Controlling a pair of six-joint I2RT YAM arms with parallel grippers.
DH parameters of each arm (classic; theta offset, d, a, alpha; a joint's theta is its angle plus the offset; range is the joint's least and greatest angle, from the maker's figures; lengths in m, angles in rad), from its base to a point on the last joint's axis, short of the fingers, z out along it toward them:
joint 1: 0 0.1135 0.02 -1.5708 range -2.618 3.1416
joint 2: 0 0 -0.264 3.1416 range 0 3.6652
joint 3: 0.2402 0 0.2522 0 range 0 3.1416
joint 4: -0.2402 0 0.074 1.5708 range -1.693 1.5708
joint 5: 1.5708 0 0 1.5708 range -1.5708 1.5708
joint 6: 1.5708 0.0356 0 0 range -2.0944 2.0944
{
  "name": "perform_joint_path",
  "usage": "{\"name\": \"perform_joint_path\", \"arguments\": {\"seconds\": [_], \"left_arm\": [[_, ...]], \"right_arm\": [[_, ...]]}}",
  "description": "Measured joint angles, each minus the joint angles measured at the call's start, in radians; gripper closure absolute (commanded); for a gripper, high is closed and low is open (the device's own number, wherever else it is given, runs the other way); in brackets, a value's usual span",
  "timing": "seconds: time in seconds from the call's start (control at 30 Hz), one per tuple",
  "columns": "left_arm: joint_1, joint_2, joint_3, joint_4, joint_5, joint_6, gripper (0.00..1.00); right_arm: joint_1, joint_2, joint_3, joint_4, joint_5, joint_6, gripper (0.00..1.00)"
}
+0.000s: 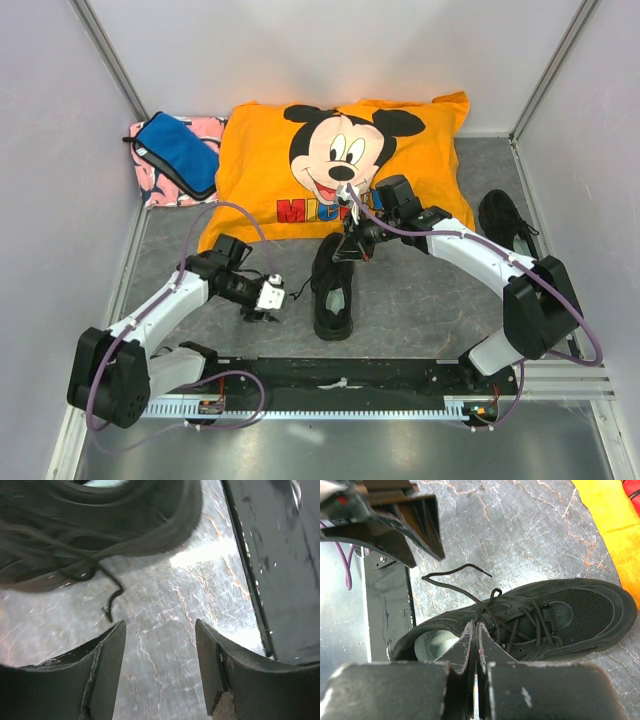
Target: Tie the shoes
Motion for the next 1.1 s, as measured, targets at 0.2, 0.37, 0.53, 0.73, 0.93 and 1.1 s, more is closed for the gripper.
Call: {"name": "perform_joint_path", "arguments": {"seconds": [0.2,0.37,0.53,0.73,0.93,1.1], "left_arm": [[0.000,0.092,-0.018,0.124,0.000,0.101,0.36],[-0.017,0.181,-0.017,0.214,-0.024,0.127,0.42],[-0.037,0.265,-0.005,0.247,-0.056,0.134,0.69],[-0.074,0.270,0.013,0.280,-0.060,0.126,0.98],[-0.132,0.135,0.050,0.209,-0.024,0.071,0.98],[-0.235,-0.003,0.095,0.167,0.027,-0.026,0.98]], "right_arm": [[0.000,0.000,0.000,0.000,0.000,0.000,1.00],[0.000,0.000,0.000,0.000,0.000,0.000,1.00],[0.000,0.000,0.000,0.000,0.000,0.000,1.00],[0.000,0.000,0.000,0.000,0.000,0.000,1.00],[0.000,0.002,0.000,0.000,0.000,0.000,1.00],[0.000,0.003,0.000,0.001,0.000,0.000,1.00]]}}
